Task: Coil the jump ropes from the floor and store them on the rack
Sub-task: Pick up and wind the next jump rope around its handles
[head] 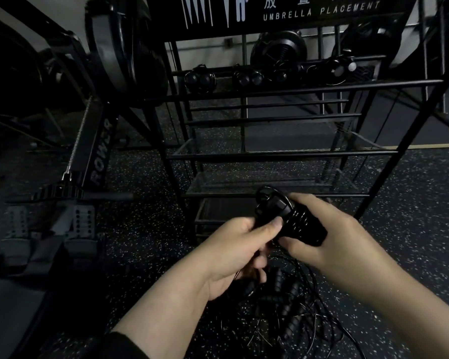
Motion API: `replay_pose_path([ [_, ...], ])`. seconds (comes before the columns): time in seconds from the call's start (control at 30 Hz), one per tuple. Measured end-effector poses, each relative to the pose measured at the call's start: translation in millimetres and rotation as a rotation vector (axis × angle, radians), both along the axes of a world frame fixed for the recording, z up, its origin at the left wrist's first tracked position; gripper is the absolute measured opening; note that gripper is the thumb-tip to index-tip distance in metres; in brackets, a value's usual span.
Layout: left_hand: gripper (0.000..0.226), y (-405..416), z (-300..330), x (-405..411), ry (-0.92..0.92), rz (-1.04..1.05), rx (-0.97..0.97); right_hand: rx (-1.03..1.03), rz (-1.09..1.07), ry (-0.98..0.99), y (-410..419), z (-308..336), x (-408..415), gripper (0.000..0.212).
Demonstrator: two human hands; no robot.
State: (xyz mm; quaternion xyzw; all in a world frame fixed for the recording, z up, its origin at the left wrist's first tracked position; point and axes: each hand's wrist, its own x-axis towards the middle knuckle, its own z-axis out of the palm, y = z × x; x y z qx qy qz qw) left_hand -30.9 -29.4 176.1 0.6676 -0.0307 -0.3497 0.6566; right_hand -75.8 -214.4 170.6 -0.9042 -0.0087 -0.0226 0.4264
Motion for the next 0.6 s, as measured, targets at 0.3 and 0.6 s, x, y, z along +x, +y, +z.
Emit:
replay_pose_path([
  [0.3, 0.017, -3.7, 7.7, 1.6, 0.129, 0.084, -0.106, 0.094, 0.035, -0.074, 6.0, -4.8, 1.2, 0.054],
  [0.6, 0.041, -19.6, 2.9, -7.9, 0.122, 0.304, -0.244, -0.161, -0.080, -0.099, 19.0, -12.1, 0.9, 0.072],
])
